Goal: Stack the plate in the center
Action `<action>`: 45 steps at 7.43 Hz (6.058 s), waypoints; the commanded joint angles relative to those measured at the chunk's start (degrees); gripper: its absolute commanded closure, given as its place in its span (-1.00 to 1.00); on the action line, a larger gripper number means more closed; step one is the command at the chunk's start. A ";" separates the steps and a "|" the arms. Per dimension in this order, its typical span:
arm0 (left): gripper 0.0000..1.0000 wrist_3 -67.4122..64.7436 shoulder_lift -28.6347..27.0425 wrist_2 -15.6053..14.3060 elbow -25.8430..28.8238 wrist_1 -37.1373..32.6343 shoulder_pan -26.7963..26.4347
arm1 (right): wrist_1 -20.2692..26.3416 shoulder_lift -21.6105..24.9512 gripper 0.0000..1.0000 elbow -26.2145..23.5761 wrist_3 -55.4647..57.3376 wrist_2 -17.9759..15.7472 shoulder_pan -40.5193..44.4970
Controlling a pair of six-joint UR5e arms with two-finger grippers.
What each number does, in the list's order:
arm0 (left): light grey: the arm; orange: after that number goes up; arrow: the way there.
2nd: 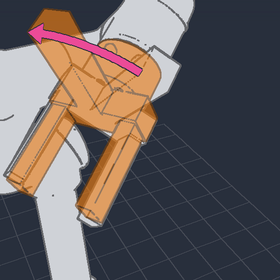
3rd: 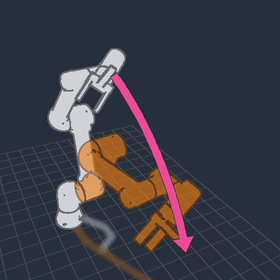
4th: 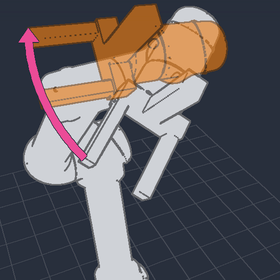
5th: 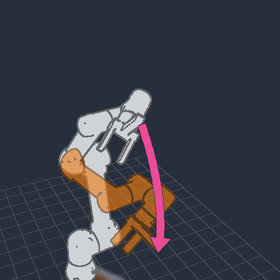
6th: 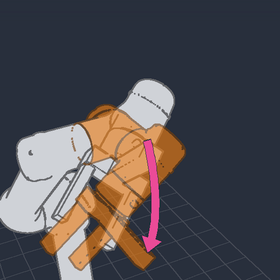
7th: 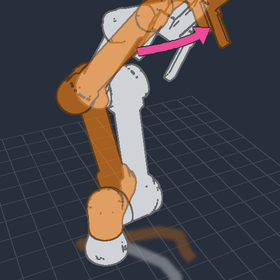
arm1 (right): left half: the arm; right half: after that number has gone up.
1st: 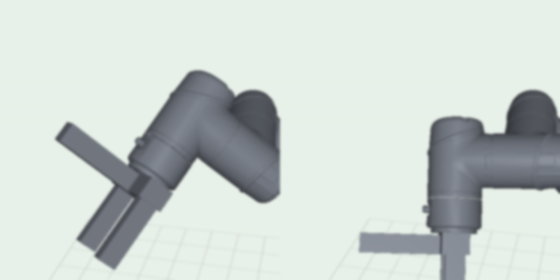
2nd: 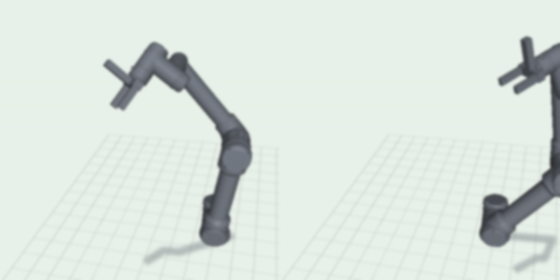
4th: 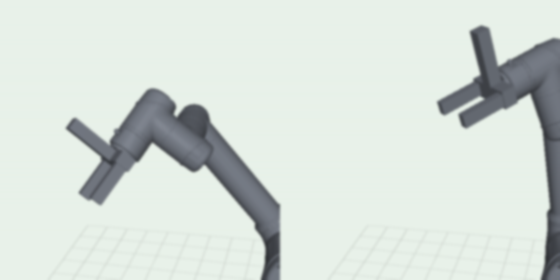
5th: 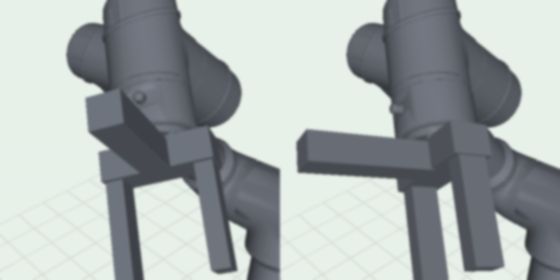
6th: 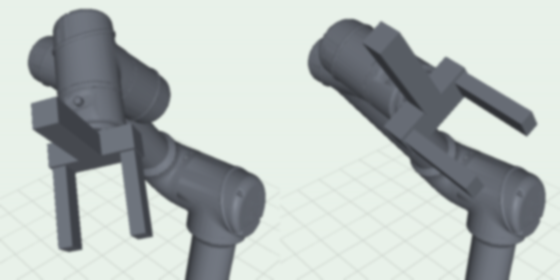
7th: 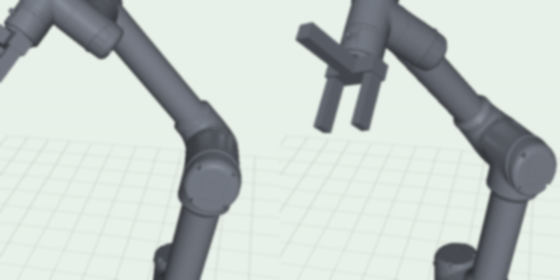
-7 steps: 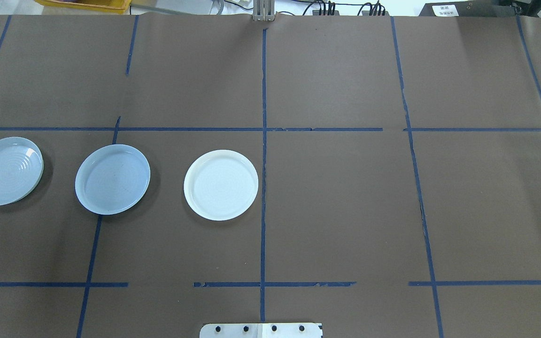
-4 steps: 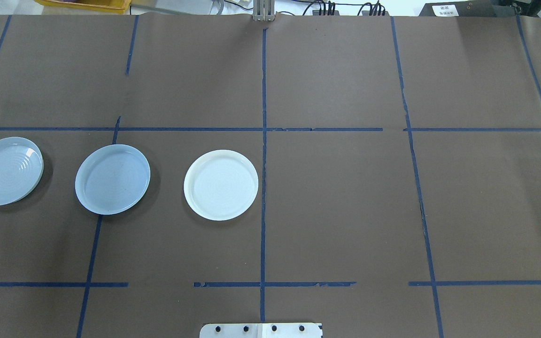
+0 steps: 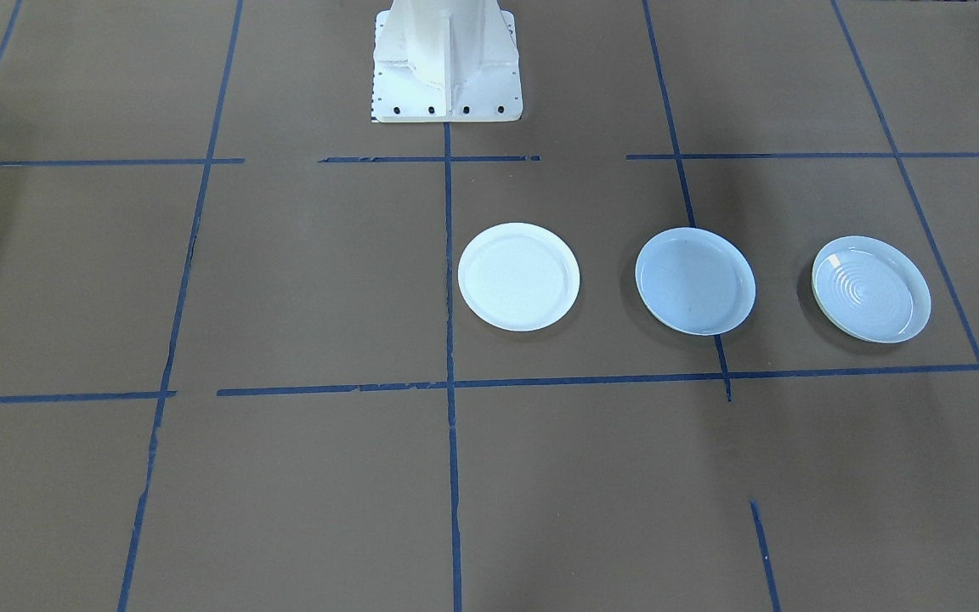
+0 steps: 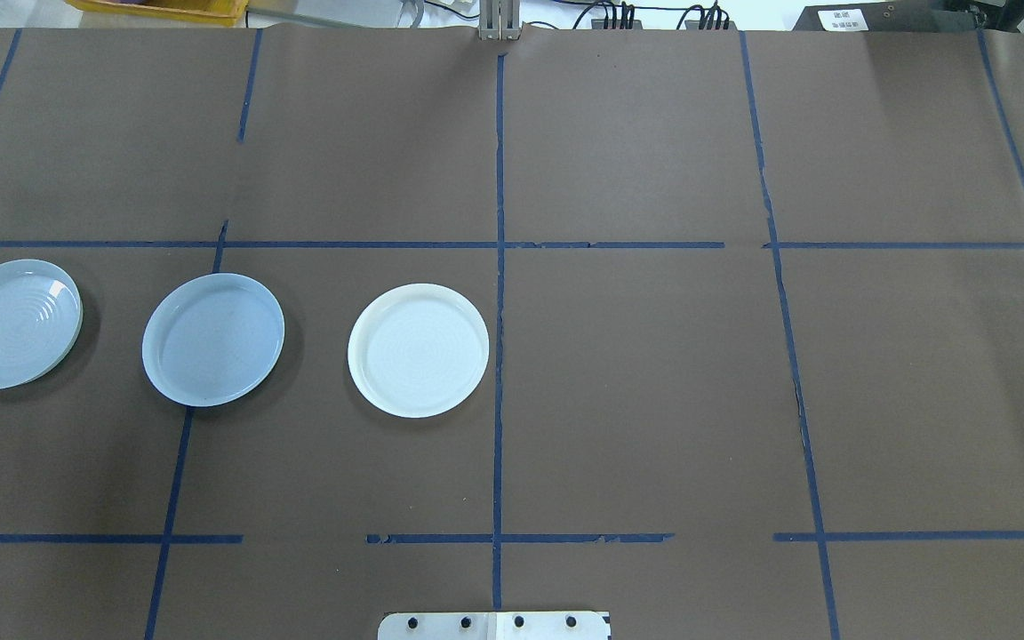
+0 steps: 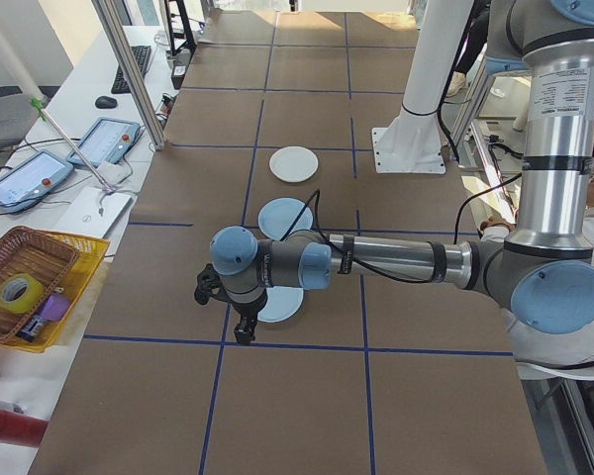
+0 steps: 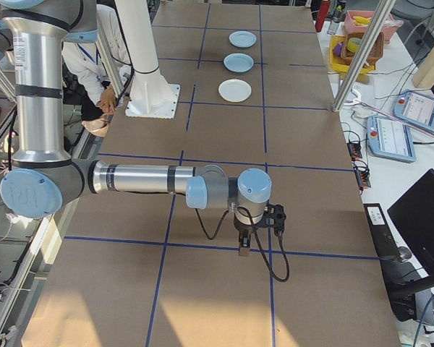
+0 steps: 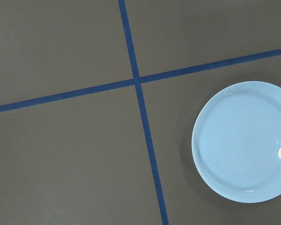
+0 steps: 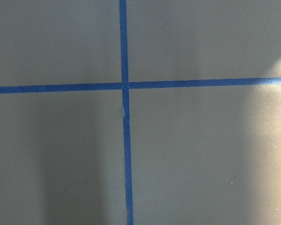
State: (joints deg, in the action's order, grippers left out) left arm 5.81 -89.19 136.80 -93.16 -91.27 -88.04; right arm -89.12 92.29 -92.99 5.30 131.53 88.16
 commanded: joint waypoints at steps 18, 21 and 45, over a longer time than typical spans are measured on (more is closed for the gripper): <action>1.00 -50.89 1.04 4.28 20.83 -57.18 22.12 | 0.00 0.00 -1.00 0.00 0.06 0.05 0.00; 1.00 -60.34 1.21 5.85 11.81 -55.69 21.68 | 0.00 0.00 -1.00 0.00 0.06 -0.04 0.00; -0.26 -105.12 -20.23 -31.16 -2.99 -35.30 60.96 | 0.00 0.00 -1.00 0.00 0.06 0.05 0.00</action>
State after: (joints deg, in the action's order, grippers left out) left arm -99.06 -108.89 105.67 -96.73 -126.50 -27.55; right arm -89.12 92.29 -92.99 5.36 131.55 88.16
